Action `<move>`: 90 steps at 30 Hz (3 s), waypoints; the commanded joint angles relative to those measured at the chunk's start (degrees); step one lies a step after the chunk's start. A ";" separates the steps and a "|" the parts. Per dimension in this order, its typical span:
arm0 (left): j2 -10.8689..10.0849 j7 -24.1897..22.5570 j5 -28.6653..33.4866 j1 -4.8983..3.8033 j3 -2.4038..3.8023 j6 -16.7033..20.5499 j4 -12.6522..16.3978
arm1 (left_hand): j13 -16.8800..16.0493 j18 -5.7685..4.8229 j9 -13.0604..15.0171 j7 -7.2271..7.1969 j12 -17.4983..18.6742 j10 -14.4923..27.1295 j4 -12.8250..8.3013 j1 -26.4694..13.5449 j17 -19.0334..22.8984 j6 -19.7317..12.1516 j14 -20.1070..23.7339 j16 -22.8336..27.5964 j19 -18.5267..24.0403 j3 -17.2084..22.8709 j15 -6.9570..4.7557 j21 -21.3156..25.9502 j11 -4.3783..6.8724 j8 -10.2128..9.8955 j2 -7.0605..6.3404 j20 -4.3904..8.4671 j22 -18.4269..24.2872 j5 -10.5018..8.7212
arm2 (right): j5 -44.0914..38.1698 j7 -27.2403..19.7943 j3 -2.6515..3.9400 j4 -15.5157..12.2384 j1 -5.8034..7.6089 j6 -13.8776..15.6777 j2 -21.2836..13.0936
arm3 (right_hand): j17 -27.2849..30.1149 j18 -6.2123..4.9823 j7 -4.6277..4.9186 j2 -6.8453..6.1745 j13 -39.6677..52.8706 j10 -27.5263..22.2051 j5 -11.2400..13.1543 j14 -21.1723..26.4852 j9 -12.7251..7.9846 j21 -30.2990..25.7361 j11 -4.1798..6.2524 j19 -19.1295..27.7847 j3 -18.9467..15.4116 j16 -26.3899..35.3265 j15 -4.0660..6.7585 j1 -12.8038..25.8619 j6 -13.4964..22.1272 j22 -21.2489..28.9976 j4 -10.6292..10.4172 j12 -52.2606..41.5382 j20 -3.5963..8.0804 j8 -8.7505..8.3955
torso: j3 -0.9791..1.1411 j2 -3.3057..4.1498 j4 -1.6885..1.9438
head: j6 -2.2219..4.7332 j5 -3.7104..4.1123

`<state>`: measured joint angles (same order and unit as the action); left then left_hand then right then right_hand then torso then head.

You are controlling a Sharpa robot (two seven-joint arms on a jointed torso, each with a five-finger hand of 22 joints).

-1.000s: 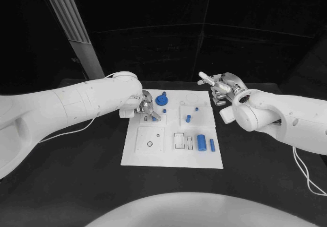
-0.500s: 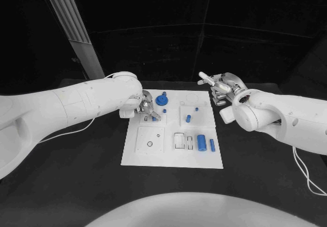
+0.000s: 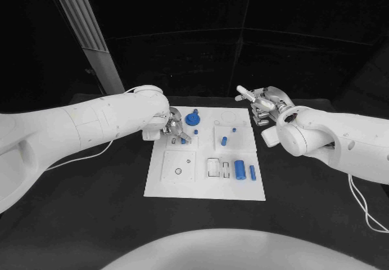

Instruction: Assemble the parts on the task board

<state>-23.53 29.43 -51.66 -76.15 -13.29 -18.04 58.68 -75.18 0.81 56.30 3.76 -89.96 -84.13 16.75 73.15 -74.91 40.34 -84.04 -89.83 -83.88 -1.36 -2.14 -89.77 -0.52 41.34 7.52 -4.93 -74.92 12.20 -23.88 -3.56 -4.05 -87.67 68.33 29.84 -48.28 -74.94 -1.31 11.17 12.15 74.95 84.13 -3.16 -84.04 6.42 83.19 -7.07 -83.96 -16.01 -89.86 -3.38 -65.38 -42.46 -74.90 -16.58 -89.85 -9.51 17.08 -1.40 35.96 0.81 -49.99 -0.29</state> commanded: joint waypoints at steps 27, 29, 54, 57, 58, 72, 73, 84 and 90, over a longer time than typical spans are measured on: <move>-0.14 -1.36 -0.46 0.10 -0.11 0.76 -0.18 | -14.82 -0.81 0.23 0.26 -0.04 -5.87 0.03 -7.49 -15.09 0.49 -5.96 -0.17 -6.12 -8.25 0.09 -0.23 -0.05 -0.90 -2.03 0.17 -15.08 -0.56 | -0.11 -0.16 0.03 -0.05 0.09 -0.26 -0.01 | -15.06 -0.56 0.50 0.53 15.05 5.87 0.27 -5.96 0.09 0.26 -0.29 -1.11 -0.36 -0.14 -0.28 -0.05 0.48 -12.53 0.04 -0.15 -0.32 0.23 | -0.02 0.02 0.00 | -0.01 0.00; -0.16 -1.44 -0.46 0.10 -0.11 0.70 -0.16 | -14.82 -0.81 0.32 0.27 -0.04 -5.87 0.00 -7.87 -15.09 0.46 -5.96 -0.17 -6.12 -8.90 0.12 -0.23 -0.07 -0.89 -2.47 0.13 -15.08 -0.55 | -0.11 -0.15 0.03 -0.05 0.09 -0.26 -0.03 | -15.06 -0.56 0.50 0.53 15.05 5.87 0.27 -5.96 0.09 0.26 -0.29 -1.11 -0.36 -0.14 -0.28 -0.05 0.48 -12.53 0.04 -0.15 -0.32 0.23 | 0.01 0.03 0.01 | -0.01 0.01; -6.04 -10.67 -0.52 -2.58 -0.10 15.39 7.14 | -14.82 -0.81 5.06 0.87 -0.04 -5.87 0.12 -14.97 -15.09 -3.98 -5.96 -0.17 -6.12 -8.29 0.62 -0.23 -0.56 3.19 -8.23 -0.32 -15.08 -1.19 | -0.14 0.13 0.03 0.16 -0.15 -0.53 -0.01 | -15.06 -0.56 0.50 0.53 15.05 5.87 0.27 -5.96 0.09 0.26 -0.29 -1.11 -0.36 -0.14 -0.28 -0.05 0.48 -12.53 0.04 -0.15 -0.32 0.23 | -0.06 -0.05 0.07 | -0.01 0.11; -6.90 -12.85 -0.51 -3.77 -0.10 16.62 8.23 | -14.82 -0.81 5.31 0.82 -0.04 -5.87 0.13 -14.89 -15.09 -4.06 -5.96 -0.17 -6.12 -7.85 0.59 -0.23 -0.53 3.57 -8.57 -0.31 -15.08 -1.14 | -0.14 0.15 0.03 0.20 -0.23 -0.58 0.02 | -15.06 -0.56 0.50 0.53 15.05 5.87 0.27 -5.96 0.09 0.26 -0.29 -1.11 -0.36 -0.14 -0.28 -0.05 0.48 -12.53 0.04 -0.15 -0.32 0.23 | -0.07 -0.04 0.02 | -0.01 0.01; -7.19 -13.36 -0.51 -4.25 -0.10 16.79 8.55 | -14.82 -0.81 5.35 0.81 -0.04 -5.87 0.13 -14.86 -15.09 -4.05 -5.96 -0.17 -6.12 -7.75 0.58 -0.23 -0.51 3.64 -8.61 -0.30 -15.08 -1.12 | -0.14 0.16 0.03 0.21 -0.26 -0.60 0.04 | -15.06 -0.56 0.50 0.53 15.05 5.87 0.27 -5.96 0.09 0.26 -0.29 -1.11 -0.36 -0.14 -0.28 -0.05 0.48 -12.53 0.04 -0.15 -0.32 0.23 | -0.03 -0.06 0.02 | -0.01 0.00; -7.92 -14.35 -0.51 -7.10 -0.11 10.69 4.84 | -14.82 -0.81 0.86 -0.29 -0.04 -5.87 0.02 -7.66 -15.09 -0.76 -5.96 -0.17 -6.12 -3.68 -0.47 -0.23 0.52 -0.46 -7.09 0.60 -15.08 16.43 | -0.14 0.27 0.03 0.13 -0.35 -0.64 0.07 | -15.06 -0.56 0.50 0.53 15.05 5.87 0.27 -5.96 0.09 0.26 -0.29 -1.11 -0.36 -0.14 -0.28 -0.05 0.48 -12.53 0.04 -0.15 -0.32 0.23 | 0.04 0.06 -0.10 | 0.45 -0.73; -7.66 -14.22 -0.51 -7.07 -0.11 10.04 4.04 | -14.82 -0.81 0.46 -0.26 -0.04 -5.87 0.01 -7.01 -15.09 -0.81 -5.96 -0.17 -6.12 -3.48 -0.51 -0.23 0.50 -0.98 -7.11 0.65 -15.08 17.51 | -0.14 0.26 0.03 0.12 -0.35 -0.66 0.08 | -15.06 -0.56 0.50 0.57 15.05 5.87 0.27 -5.96 0.09 0.26 -0.30 -1.11 -0.36 -0.14 -0.28 -0.10 0.51 -12.53 0.04 -0.15 -0.32 0.27 | 0.02 0.05 -0.10 | 0.55 -0.77; -5.79 -10.75 -0.52 -5.25 -0.12 2.34 -2.40 | -14.82 -0.81 -1.18 -0.11 -0.04 -5.87 0.12 -5.06 -15.09 -0.40 -5.96 -0.17 -6.12 -2.16 -0.59 -0.23 0.36 -2.72 -5.53 0.80 -15.08 19.81 | -0.14 0.27 0.03 0.01 -0.35 -0.63 0.11 | -15.06 -0.57 0.51 0.67 15.05 5.87 0.26 -5.96 0.10 0.24 -0.30 -1.09 -0.38 -0.14 -0.28 -0.24 0.57 -12.53 0.05 -0.15 -0.32 0.37 | -0.01 0.06 0.00 | 0.98 -0.72; -5.09 -10.28 -0.52 -4.14 -0.12 0.97 -3.87 | -14.82 -0.81 -2.19 0.02 -0.04 -5.87 0.11 -7.63 -15.09 0.78 -5.96 -0.17 -6.12 -3.29 -0.51 -0.23 0.25 -3.53 -4.89 0.78 -15.08 14.74 | -0.14 0.27 0.03 -0.02 -0.35 -0.61 0.06 | -15.06 -0.57 0.51 0.70 15.05 5.87 0.25 -5.96 0.10 0.23 -0.30 -1.09 -0.38 -0.14 -0.28 -0.28 0.59 -12.53 0.05 -0.15 -0.32 0.39 | -0.04 0.02 0.02 | 1.35 -0.89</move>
<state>-28.76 18.22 -51.93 -80.26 -13.43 -13.81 55.08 -74.93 0.81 54.28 3.87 -89.86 -83.84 16.95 66.16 -74.91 40.66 -83.84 -89.83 -83.87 -4.22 -2.35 -89.77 -0.41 38.01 2.65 -4.53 -74.92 28.02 -23.88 -3.03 -4.05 -87.56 67.88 29.58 -48.21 -74.91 -1.31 11.00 12.46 74.94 84.13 -3.16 -84.04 6.47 83.19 -7.07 -83.96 -16.01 -89.86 -3.38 -65.69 -42.30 -74.90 -16.58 -89.85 -9.51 17.12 -1.42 36.01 0.76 -48.85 -1.06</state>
